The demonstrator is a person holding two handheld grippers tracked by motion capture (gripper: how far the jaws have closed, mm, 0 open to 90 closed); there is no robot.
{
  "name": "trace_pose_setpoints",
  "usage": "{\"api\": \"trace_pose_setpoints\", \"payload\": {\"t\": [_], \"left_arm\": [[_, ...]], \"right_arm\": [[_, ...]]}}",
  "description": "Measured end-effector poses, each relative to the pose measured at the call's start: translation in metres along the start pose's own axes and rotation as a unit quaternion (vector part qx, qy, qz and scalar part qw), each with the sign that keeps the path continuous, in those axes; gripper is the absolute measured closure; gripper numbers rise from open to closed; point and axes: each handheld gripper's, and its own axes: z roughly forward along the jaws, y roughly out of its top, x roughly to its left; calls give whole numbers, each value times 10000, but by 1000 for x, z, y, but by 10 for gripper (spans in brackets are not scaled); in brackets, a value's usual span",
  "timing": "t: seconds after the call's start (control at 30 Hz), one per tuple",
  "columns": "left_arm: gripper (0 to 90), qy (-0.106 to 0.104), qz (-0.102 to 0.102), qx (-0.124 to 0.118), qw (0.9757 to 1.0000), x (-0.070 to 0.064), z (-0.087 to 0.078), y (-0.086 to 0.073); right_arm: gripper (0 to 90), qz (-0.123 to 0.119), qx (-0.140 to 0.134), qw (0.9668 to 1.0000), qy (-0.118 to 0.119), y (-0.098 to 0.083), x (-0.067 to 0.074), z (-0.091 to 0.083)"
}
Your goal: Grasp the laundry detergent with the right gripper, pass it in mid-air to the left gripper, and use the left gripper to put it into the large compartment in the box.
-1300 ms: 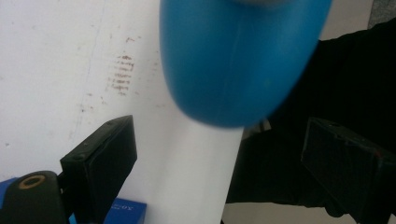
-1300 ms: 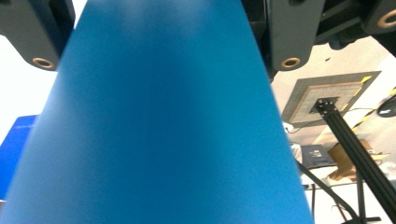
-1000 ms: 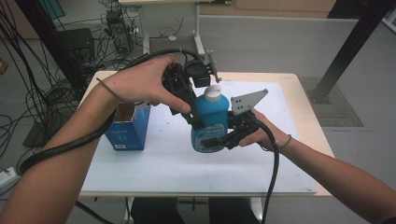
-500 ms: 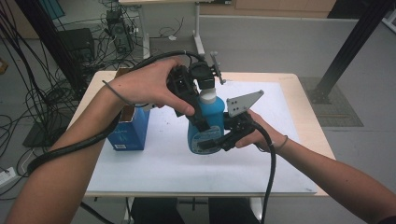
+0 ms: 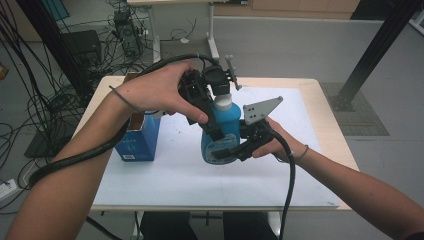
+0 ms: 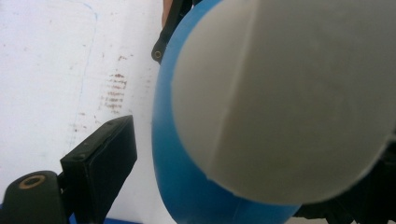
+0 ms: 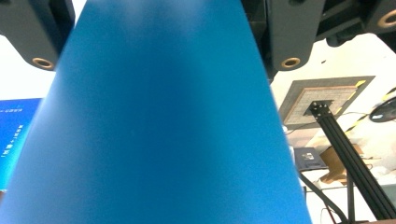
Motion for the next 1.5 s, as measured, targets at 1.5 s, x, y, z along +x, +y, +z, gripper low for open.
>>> {"api": "trace_pose_setpoints", "payload": {"t": [1.5], "left_arm": [[106,10,6,-30,10000,-3,1,2]], "right_arm": [[402,18,-6,10000,-21,-6,-1,-2]]}}
